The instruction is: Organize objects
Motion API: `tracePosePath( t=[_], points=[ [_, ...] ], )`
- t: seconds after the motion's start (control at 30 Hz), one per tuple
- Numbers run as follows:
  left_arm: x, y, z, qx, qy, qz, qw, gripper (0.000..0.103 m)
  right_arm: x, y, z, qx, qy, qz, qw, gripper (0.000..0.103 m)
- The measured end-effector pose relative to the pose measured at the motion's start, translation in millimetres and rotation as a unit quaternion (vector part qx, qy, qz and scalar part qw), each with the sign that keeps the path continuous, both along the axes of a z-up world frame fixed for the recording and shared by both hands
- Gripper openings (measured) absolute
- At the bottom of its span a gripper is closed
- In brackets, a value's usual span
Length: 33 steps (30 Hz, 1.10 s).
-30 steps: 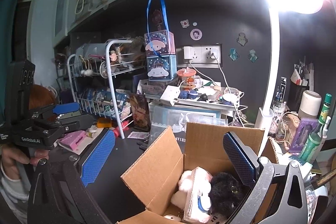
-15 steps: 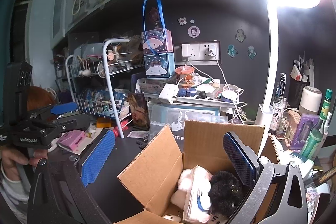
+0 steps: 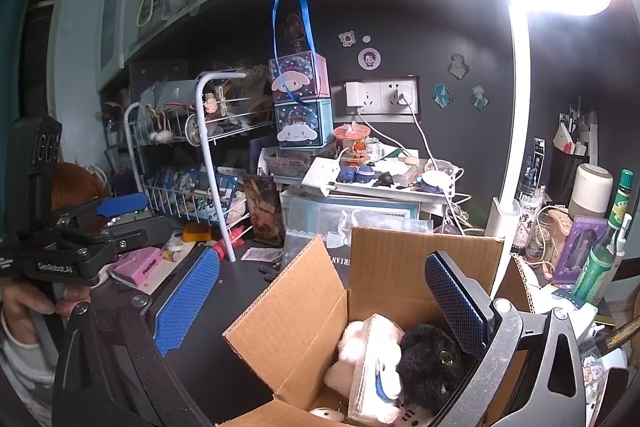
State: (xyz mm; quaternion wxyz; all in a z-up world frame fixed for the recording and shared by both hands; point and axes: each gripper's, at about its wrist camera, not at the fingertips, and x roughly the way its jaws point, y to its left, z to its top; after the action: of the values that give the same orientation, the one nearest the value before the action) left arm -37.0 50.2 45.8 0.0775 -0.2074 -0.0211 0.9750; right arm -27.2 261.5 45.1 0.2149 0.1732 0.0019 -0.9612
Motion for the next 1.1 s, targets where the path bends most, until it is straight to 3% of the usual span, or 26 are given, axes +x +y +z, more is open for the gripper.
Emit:
tracePosePath(
  t=[1.1],
  points=[
    [-2.9,-4.1,-3.2,0.0,0.0,0.001,1.0,0.102,1.5,-1.6,-0.1,0.0,-0.001,-0.004,1.0,0.103]
  ],
)
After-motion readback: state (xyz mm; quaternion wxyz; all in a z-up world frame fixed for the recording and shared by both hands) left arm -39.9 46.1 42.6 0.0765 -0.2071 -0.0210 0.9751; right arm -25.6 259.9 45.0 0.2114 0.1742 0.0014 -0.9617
